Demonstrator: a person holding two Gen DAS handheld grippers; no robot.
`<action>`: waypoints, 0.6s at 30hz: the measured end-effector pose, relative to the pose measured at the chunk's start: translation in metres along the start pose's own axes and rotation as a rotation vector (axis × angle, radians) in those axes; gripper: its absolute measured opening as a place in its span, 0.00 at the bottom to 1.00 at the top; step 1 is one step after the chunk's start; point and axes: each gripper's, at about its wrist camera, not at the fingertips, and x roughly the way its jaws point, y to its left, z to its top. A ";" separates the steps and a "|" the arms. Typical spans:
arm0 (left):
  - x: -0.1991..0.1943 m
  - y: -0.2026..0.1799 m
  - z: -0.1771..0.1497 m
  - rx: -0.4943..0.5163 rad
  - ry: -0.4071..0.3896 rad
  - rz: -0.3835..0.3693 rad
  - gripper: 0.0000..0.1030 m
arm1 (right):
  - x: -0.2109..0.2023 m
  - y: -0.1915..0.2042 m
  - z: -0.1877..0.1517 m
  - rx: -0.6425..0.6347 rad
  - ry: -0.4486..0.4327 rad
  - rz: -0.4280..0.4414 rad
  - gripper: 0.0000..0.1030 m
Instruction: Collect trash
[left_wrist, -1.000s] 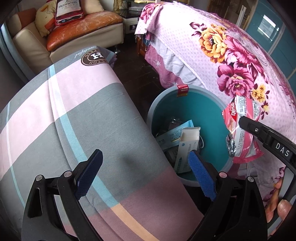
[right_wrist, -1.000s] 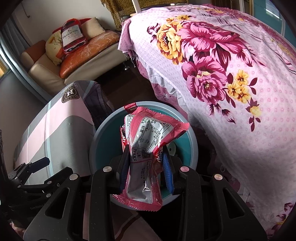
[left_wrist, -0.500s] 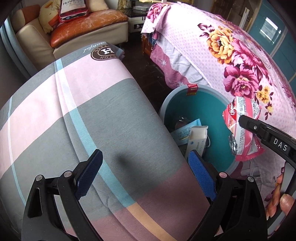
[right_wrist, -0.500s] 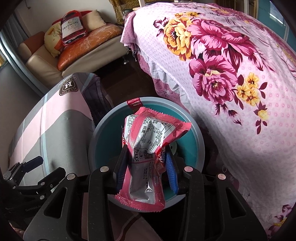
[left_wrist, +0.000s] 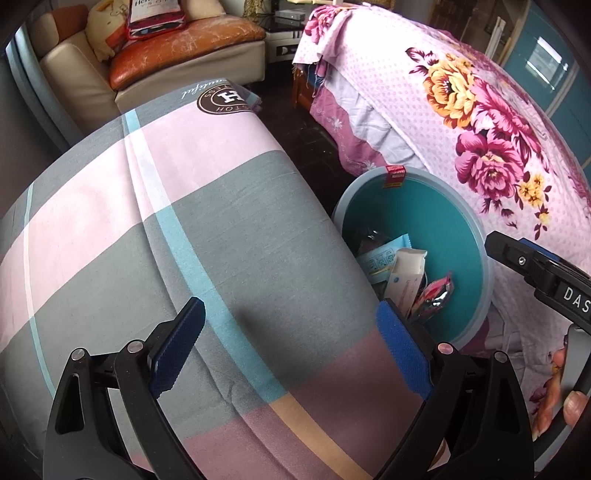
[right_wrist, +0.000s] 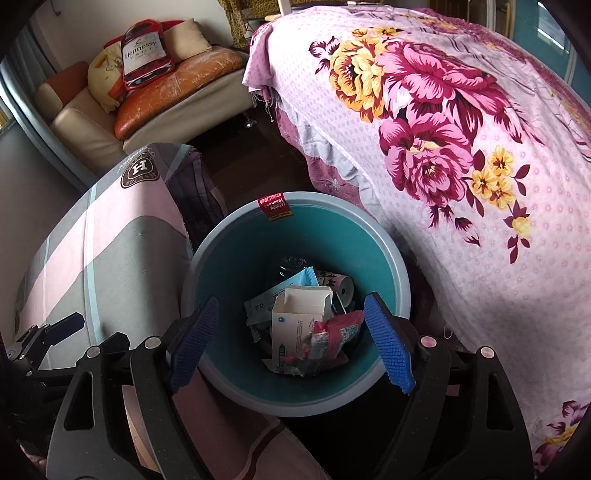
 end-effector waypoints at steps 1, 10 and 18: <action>-0.002 0.001 -0.001 -0.004 0.001 0.006 0.92 | -0.002 0.000 -0.001 0.001 0.002 0.002 0.77; -0.027 0.008 -0.013 -0.041 -0.020 0.010 0.95 | -0.029 0.005 -0.021 -0.018 -0.005 0.035 0.92; -0.059 0.015 -0.028 -0.053 -0.068 0.027 0.96 | -0.064 0.021 -0.045 -0.117 -0.029 0.008 0.93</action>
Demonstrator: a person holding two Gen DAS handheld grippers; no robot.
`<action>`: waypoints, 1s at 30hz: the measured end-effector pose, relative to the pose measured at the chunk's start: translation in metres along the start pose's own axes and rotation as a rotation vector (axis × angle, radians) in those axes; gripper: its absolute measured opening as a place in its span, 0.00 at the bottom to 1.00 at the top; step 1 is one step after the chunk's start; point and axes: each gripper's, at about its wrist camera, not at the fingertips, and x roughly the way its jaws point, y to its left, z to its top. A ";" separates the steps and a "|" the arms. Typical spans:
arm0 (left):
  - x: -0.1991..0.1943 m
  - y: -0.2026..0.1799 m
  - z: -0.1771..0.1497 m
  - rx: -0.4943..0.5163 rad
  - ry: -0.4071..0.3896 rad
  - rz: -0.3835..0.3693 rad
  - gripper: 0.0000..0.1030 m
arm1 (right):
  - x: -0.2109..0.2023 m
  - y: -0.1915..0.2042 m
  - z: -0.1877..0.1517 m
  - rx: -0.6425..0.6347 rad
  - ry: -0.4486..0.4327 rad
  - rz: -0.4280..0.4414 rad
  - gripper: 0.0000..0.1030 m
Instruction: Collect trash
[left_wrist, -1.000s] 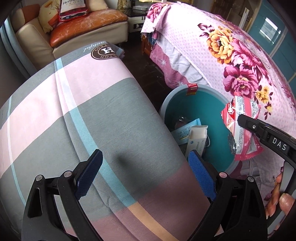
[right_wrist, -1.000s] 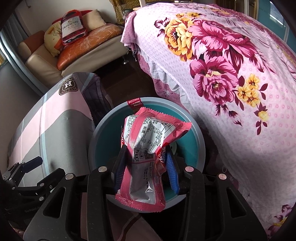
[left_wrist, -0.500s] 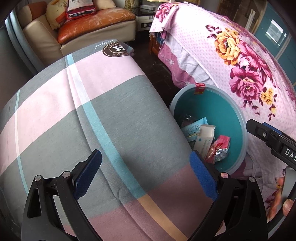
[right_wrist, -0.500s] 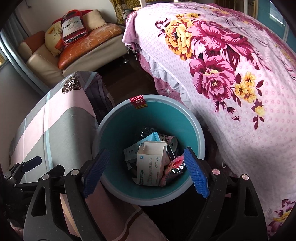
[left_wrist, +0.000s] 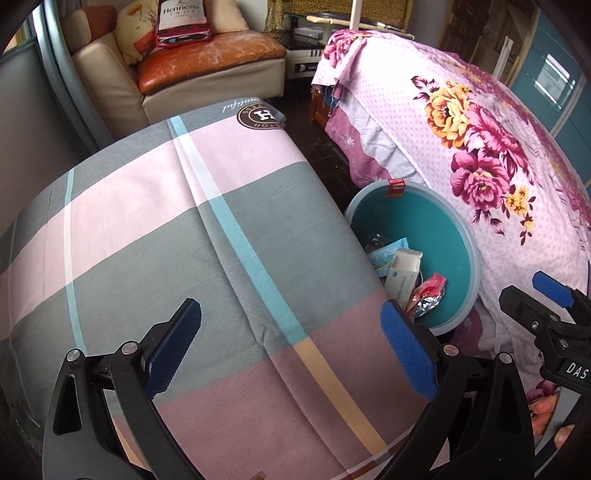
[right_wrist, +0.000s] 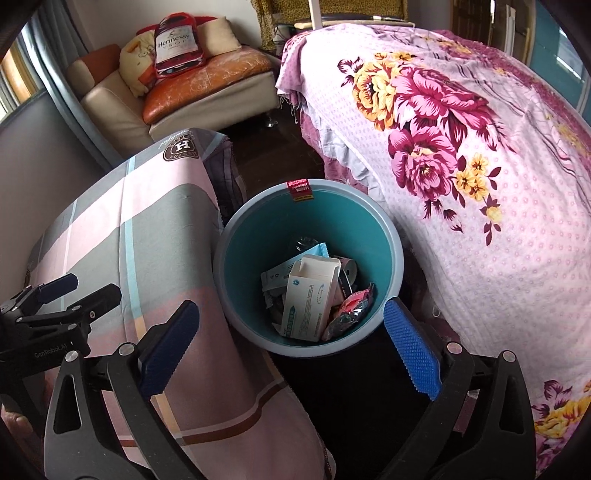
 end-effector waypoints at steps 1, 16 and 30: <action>-0.004 0.002 -0.002 -0.003 -0.005 0.001 0.96 | -0.005 0.003 -0.002 -0.015 -0.006 -0.008 0.93; -0.037 0.023 -0.044 -0.041 -0.010 0.001 0.96 | -0.048 0.028 -0.039 -0.084 -0.032 -0.029 0.93; -0.049 0.034 -0.064 -0.048 -0.038 0.033 0.96 | -0.058 0.044 -0.051 -0.122 -0.051 -0.030 0.93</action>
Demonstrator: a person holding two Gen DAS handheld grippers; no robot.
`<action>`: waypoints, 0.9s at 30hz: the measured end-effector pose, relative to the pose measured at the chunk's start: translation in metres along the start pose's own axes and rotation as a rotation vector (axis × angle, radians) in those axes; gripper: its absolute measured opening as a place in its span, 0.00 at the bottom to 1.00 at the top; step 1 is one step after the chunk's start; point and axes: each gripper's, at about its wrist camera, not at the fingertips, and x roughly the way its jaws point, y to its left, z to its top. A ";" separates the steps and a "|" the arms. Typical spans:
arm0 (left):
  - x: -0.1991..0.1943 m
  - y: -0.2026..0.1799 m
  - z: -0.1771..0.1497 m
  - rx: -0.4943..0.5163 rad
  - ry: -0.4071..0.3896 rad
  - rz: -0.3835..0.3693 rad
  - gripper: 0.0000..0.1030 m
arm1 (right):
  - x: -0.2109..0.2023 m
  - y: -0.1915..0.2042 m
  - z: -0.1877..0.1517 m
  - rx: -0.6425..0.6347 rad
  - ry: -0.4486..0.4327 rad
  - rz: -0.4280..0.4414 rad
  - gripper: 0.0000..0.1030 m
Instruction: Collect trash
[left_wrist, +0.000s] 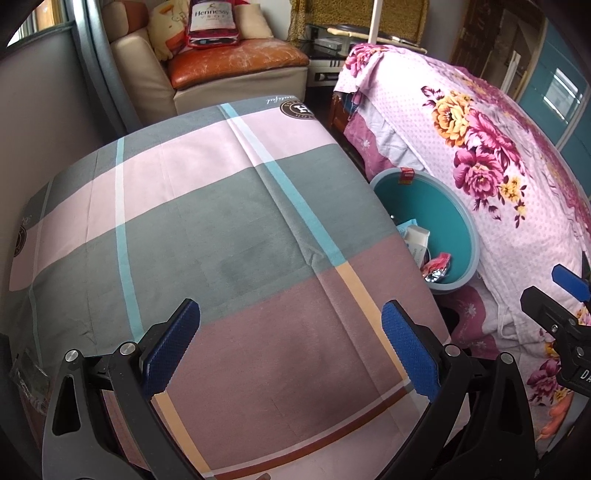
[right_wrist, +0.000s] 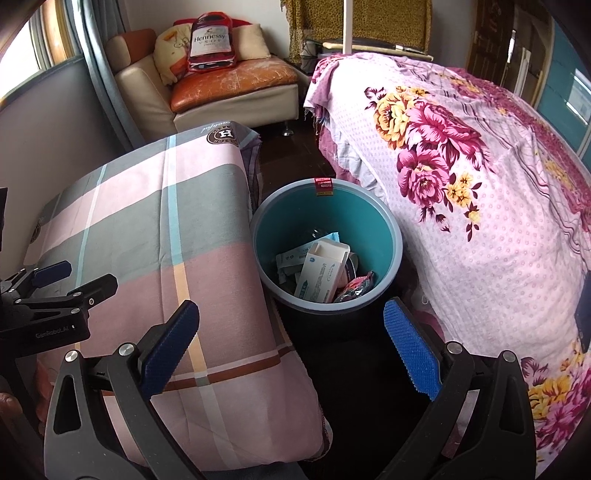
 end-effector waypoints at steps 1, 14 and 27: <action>0.000 0.000 0.000 0.002 -0.001 0.002 0.96 | 0.001 0.001 0.000 -0.001 0.003 0.002 0.93; 0.008 -0.005 -0.001 0.022 -0.001 0.020 0.96 | 0.011 -0.004 -0.002 0.017 0.026 0.004 0.93; 0.010 -0.006 -0.001 0.026 -0.032 0.022 0.96 | 0.023 -0.005 -0.003 0.022 0.049 0.001 0.93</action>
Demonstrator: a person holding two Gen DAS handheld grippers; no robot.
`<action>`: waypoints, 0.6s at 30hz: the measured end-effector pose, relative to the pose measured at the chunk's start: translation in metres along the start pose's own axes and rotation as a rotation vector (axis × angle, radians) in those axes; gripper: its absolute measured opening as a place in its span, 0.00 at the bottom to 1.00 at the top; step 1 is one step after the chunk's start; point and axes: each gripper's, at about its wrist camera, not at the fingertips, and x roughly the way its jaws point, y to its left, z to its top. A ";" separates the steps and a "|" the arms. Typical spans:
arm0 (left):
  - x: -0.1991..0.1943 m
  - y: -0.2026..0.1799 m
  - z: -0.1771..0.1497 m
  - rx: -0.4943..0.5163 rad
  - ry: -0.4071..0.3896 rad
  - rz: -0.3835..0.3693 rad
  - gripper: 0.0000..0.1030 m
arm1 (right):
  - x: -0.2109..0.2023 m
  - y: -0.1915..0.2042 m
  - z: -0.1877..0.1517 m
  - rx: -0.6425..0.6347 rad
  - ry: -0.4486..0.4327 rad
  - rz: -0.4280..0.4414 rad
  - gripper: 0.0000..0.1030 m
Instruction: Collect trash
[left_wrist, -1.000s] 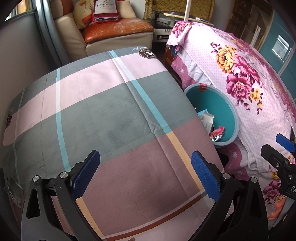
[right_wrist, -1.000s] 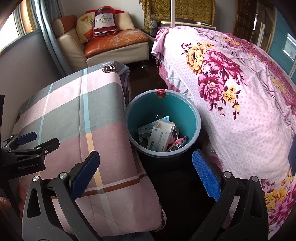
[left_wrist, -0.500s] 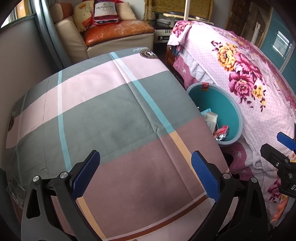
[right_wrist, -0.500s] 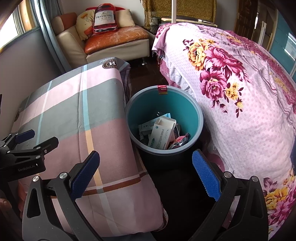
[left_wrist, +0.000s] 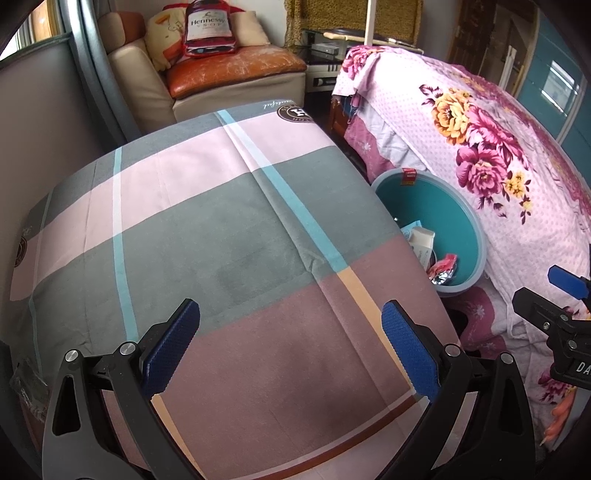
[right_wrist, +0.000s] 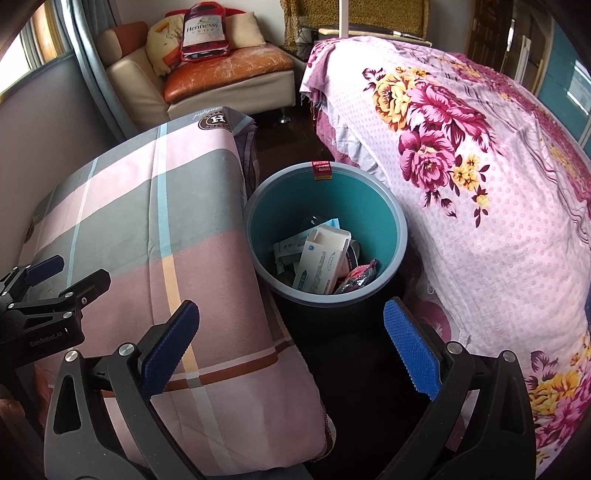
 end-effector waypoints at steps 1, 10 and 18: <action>0.000 0.000 0.000 -0.001 0.001 0.001 0.96 | 0.001 0.000 0.000 -0.001 0.002 0.000 0.93; 0.005 0.005 -0.001 -0.010 0.004 0.011 0.96 | 0.006 0.003 0.000 -0.004 0.015 -0.006 0.93; 0.011 0.005 -0.004 -0.013 0.016 0.012 0.96 | 0.013 0.003 -0.003 -0.004 0.030 -0.008 0.93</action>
